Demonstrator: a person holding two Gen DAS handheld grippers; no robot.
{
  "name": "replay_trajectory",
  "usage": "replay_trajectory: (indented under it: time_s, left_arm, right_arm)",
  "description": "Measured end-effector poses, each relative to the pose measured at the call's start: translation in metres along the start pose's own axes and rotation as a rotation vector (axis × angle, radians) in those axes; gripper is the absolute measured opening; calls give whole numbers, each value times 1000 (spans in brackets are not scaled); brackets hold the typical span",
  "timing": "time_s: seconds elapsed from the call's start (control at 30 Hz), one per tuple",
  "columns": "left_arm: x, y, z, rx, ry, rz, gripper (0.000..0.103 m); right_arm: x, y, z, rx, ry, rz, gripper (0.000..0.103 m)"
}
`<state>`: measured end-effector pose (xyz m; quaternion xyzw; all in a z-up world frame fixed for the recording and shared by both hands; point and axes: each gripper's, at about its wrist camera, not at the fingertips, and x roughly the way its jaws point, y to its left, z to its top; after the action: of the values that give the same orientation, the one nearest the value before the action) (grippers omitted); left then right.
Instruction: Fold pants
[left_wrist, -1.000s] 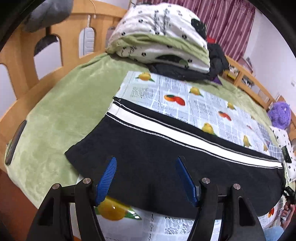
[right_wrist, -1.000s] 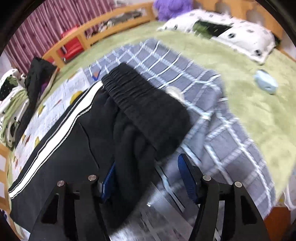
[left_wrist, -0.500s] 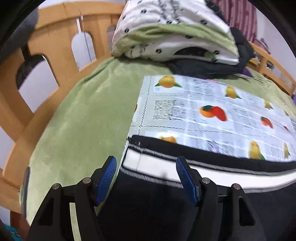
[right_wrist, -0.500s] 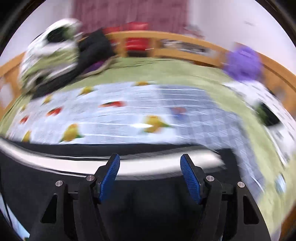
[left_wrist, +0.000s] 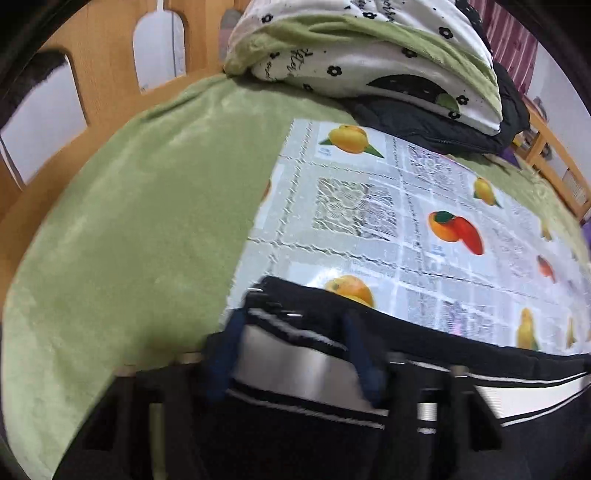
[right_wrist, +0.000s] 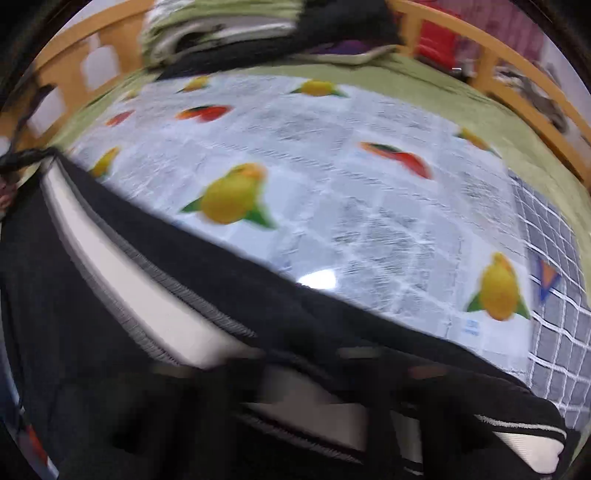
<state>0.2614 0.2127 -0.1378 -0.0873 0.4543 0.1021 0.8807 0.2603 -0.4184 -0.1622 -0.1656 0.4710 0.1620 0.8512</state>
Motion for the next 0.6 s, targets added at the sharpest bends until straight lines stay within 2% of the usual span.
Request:
replay_trajectory:
  time_s: [0.07,0.2,0.3,0.37,0.47,0.53,0.6]
  left_arm:
    - [-4,1,1,28,-9,-15,23]
    - [-25,9,7,6,-71,-56,21]
    - [-27,10,10,5,-89,-53,21]
    - [-13,8,8,9,-53,-23,21]
    - [1,3,1,24,-35,27,27]
    - [-1,-1,0,34,-36,58,30]
    - [-8,-3,1,24,-21,75,42]
  right_arm:
    - [-5,6,0,-27,-12,-34,4]
    - [-23,-7,9,37,-92,-9,3]
    - [-11,-12,15,61,-88,-2,3]
    - [11,-11,15,79,-47,-3,3]
    - [17,-16,13,155,-81,-27,10]
    - [9,-23,11,205,-77,-2,15]
    - [-16,-32,2,203,-127,-10,16]
